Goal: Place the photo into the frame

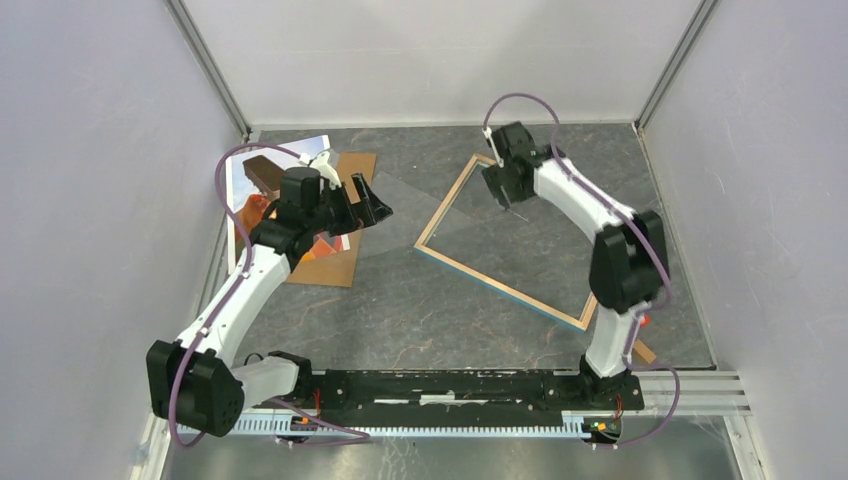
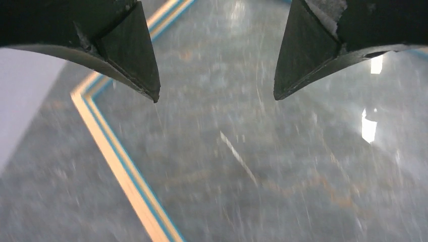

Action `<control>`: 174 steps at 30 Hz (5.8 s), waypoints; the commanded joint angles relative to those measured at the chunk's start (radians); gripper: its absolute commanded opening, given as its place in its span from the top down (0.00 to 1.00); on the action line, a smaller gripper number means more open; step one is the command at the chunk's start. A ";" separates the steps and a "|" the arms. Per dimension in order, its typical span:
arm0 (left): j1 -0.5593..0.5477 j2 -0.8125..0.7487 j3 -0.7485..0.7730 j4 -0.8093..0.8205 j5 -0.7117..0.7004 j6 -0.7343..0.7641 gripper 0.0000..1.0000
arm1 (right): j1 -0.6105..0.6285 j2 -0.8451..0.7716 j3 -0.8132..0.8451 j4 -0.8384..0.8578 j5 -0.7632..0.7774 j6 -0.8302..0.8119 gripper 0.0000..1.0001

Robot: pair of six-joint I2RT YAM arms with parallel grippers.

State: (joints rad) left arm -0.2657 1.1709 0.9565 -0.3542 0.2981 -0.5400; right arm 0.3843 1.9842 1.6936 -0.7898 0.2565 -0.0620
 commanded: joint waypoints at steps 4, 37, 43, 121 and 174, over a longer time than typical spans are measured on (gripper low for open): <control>-0.007 -0.043 0.041 0.016 0.021 0.034 0.00 | 0.205 -0.541 -0.557 0.244 0.108 0.374 0.11; -0.253 0.015 0.355 0.181 -0.101 0.095 0.01 | 0.234 -0.893 -1.689 1.605 -0.410 1.073 0.15; -0.289 -0.072 0.241 0.184 -0.196 0.160 0.00 | 0.247 -0.836 -1.722 1.691 -0.387 1.110 0.15; -0.313 -0.098 0.241 0.146 -0.257 0.148 0.04 | -0.202 -0.681 -1.334 1.155 -0.654 0.882 1.00; -0.318 -0.091 0.241 0.146 -0.231 0.120 0.05 | -0.742 -0.655 -0.974 0.620 -0.922 0.469 1.00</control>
State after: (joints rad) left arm -0.5800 1.0855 1.1889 -0.2310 0.0612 -0.4179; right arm -0.3313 1.3144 0.6716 -0.1600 -0.6769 0.4454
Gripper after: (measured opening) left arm 0.946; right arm 0.006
